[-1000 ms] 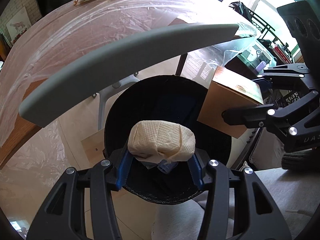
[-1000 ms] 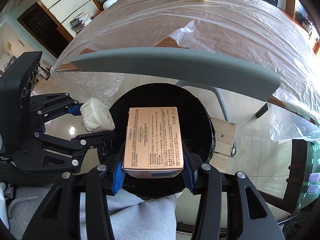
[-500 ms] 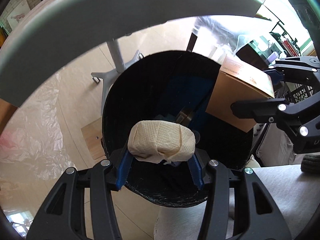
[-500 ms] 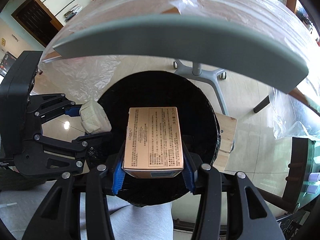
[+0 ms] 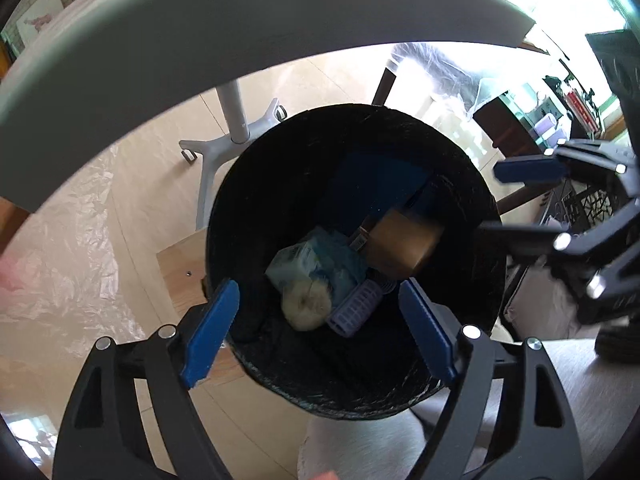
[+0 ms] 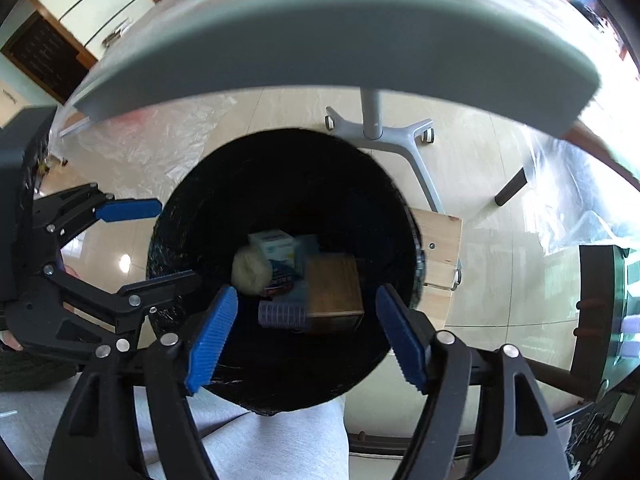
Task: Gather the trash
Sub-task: 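Open both grippers to drop the bundle and box into the bin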
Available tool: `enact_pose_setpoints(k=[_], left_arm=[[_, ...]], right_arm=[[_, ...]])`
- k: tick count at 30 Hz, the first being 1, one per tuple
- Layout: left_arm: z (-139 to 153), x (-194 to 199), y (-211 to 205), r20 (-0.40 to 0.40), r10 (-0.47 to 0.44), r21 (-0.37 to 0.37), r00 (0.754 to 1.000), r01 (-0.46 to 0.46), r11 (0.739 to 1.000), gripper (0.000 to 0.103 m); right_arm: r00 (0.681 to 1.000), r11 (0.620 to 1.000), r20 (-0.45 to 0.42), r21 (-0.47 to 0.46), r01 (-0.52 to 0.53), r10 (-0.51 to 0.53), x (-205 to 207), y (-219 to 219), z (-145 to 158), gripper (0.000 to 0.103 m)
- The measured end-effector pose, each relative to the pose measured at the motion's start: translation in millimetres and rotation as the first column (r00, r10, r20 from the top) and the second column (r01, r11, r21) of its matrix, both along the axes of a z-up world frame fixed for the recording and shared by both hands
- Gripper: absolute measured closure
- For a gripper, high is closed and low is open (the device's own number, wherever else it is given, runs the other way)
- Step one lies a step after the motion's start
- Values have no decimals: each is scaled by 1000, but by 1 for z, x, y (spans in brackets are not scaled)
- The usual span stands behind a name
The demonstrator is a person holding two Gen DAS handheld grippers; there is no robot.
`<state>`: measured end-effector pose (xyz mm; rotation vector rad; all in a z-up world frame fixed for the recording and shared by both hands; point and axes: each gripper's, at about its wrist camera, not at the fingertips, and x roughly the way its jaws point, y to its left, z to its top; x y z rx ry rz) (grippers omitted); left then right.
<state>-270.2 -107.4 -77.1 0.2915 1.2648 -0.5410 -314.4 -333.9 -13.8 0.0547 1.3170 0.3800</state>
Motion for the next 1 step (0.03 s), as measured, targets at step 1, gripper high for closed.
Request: enact_pose_setpoints(k=[1], left_arm=[[2, -2, 0, 8, -7, 6, 1000, 7, 1000, 20]], right_arm=[[1000, 1000, 9, 0, 7, -7, 0, -3, 3, 31]])
